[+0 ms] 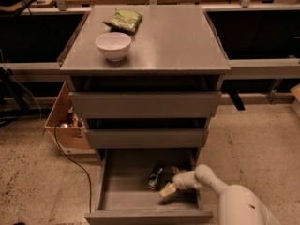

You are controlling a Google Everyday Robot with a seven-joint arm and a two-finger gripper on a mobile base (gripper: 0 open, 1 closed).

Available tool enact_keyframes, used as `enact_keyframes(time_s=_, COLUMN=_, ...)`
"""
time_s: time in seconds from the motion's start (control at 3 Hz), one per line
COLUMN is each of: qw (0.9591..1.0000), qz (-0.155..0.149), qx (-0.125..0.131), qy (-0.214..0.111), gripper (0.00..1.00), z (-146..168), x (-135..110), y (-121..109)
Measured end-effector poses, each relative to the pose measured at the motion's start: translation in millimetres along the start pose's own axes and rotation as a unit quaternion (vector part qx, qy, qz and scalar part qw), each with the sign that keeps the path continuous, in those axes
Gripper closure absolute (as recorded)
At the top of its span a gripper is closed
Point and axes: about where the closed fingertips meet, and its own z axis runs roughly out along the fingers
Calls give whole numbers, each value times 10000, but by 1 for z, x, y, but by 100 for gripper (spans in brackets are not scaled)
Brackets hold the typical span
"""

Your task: Place green can into bottom drawer

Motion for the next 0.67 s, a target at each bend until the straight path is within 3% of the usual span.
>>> enact_keyframes(time_s=0.33, qw=9998, qz=43, qx=163, qy=-77, gripper=0, z=-27, x=10, y=7)
enact_keyframes(time_s=0.67, qw=9981, qz=67, qx=557, qy=-242, gripper=0, z=-85, x=22, y=10)
